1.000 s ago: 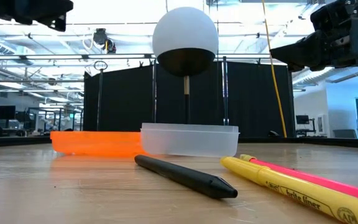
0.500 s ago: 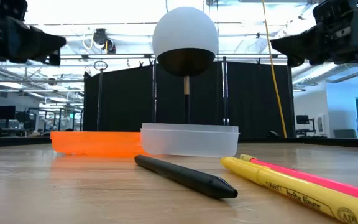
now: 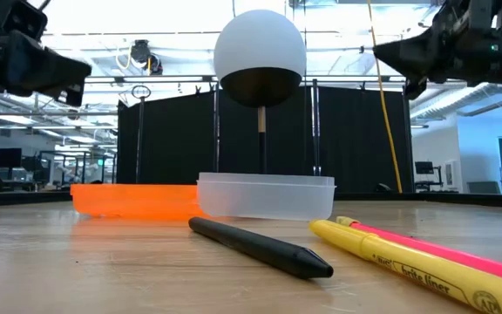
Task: Pick & place school supplies into a supply box
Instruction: Put the black pen into the supply box
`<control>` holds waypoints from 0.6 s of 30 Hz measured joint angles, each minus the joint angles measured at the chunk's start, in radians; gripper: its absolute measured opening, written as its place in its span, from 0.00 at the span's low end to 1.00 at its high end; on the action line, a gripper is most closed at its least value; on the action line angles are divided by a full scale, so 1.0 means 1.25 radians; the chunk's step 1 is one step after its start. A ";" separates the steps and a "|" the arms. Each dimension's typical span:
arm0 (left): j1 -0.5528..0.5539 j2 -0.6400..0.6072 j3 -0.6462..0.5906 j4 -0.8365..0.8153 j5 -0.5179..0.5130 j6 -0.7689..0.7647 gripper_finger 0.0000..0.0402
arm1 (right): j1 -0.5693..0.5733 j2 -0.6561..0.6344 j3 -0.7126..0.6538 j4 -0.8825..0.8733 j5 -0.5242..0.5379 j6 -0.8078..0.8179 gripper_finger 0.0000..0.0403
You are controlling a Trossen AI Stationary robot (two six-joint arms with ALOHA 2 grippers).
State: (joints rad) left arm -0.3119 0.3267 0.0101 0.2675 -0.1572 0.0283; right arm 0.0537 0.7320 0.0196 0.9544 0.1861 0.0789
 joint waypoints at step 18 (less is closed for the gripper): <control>-0.057 0.463 0.330 -0.317 -0.030 -0.044 0.04 | 0.000 0.044 0.000 0.047 -0.003 0.046 0.00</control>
State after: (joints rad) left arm -0.3828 0.9050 0.4221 -0.1288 -0.1945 -0.0265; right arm 0.0544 0.7875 0.0196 1.0134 0.1818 0.1361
